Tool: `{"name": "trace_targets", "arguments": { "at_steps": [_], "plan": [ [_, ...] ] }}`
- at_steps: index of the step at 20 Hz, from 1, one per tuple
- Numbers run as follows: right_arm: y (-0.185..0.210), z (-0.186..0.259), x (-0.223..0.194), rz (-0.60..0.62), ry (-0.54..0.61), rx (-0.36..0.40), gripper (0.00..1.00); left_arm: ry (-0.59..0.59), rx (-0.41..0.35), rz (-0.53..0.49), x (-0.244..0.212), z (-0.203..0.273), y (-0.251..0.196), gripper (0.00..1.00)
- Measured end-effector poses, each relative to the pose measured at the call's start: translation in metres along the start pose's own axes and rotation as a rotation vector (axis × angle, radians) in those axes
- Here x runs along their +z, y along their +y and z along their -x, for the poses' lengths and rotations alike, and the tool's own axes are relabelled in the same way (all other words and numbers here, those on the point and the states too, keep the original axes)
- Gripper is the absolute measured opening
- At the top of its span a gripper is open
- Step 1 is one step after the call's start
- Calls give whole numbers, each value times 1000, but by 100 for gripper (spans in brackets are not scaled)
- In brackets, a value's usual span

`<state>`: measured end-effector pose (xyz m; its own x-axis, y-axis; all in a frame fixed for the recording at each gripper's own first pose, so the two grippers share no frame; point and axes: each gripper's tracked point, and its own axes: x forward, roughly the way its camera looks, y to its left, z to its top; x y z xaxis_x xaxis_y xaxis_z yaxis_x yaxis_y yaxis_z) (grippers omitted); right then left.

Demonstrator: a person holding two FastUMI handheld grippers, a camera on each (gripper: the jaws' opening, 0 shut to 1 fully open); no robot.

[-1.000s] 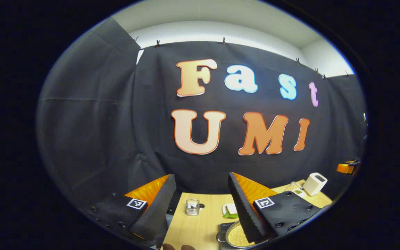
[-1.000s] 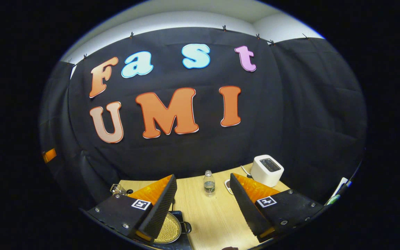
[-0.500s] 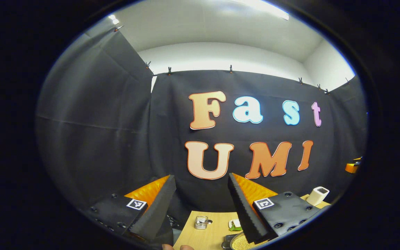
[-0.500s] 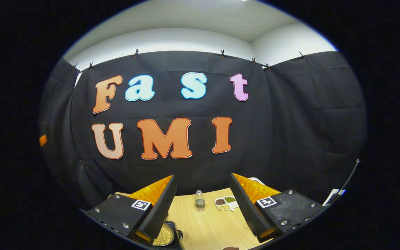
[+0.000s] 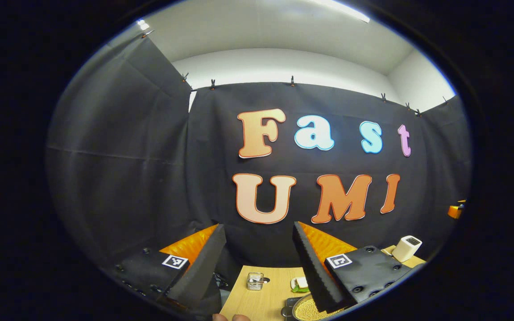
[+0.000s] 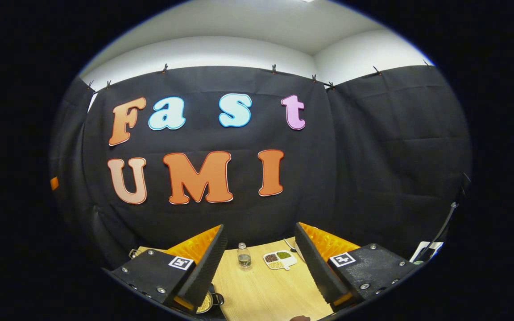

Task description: First push the handle of the pot to place it horizontally, then grasp the pot with both hands and set it on the induction cooktop.

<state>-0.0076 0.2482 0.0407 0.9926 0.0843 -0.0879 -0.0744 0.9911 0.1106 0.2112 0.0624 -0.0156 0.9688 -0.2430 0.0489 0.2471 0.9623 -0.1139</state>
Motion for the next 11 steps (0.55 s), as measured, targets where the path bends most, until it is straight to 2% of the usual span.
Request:
{"name": "trace_targets", "arguments": {
  "at_steps": [5, 11],
  "plan": [
    [-22, -13, 7, 3, -14, 13, 95, -24, 0, -8, 5, 1, -10, 97],
    [-77, -32, 15, 4, -17, 32, 95, -28, -7, 12, 9, 12, -84, 97]
  ]
}}
